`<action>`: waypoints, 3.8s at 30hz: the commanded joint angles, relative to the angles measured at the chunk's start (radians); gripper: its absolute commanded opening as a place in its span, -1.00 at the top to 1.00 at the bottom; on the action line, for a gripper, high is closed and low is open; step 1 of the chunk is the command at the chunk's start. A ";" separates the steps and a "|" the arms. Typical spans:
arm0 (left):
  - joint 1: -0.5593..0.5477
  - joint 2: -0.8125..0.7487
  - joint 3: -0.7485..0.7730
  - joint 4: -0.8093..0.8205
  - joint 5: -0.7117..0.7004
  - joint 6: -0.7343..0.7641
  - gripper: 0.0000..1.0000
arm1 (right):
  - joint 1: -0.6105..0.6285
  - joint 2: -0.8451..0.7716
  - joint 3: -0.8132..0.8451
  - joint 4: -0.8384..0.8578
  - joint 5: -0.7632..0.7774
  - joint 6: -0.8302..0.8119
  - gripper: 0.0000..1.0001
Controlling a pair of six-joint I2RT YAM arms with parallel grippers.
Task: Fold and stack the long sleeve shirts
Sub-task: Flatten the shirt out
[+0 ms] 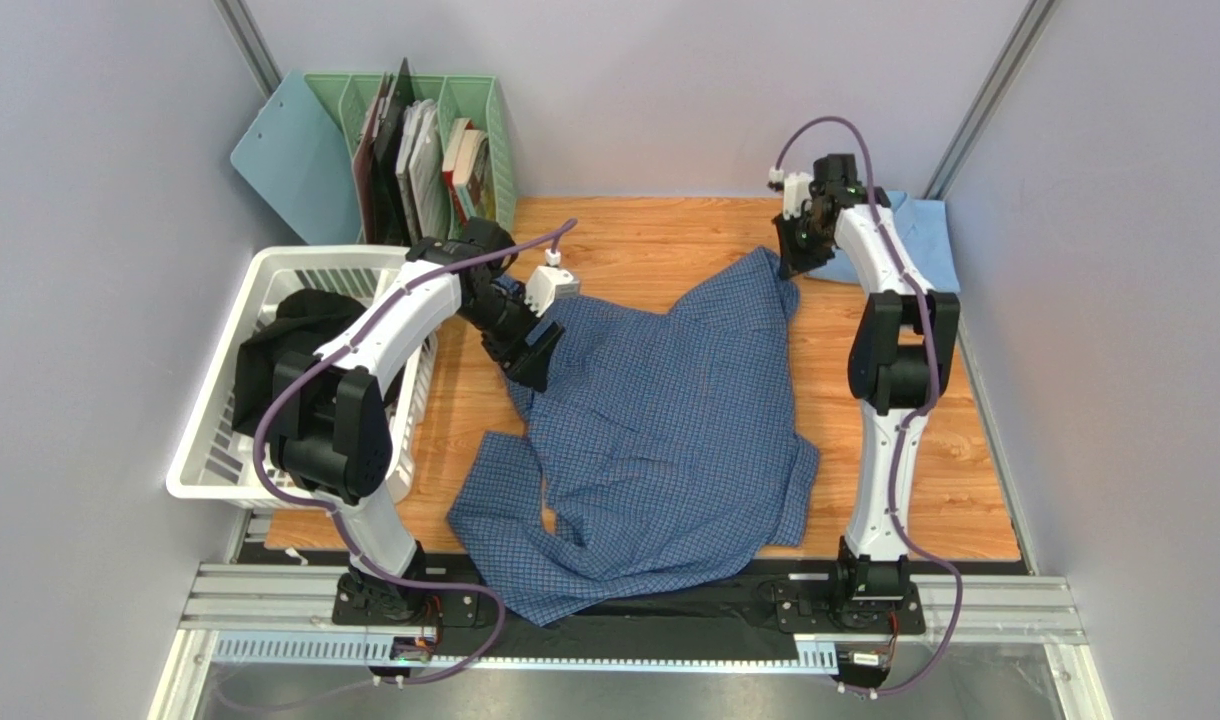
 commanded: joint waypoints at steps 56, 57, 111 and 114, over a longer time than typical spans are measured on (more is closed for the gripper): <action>-0.049 0.291 0.025 0.010 -0.247 -0.018 0.26 | 0.156 -0.575 -0.977 -0.019 -0.053 -0.001 0.10; -0.049 0.261 -0.020 0.002 -0.231 -0.010 0.28 | 0.146 -0.567 -0.966 -0.015 -0.011 -0.012 0.16; 0.077 0.590 0.778 0.049 -0.168 0.294 -0.50 | -0.145 -0.547 -0.865 -0.045 -0.294 0.118 1.00; 0.037 0.610 0.780 0.049 -0.125 0.310 -0.50 | -0.144 -0.512 -0.852 -0.042 -0.274 0.123 1.00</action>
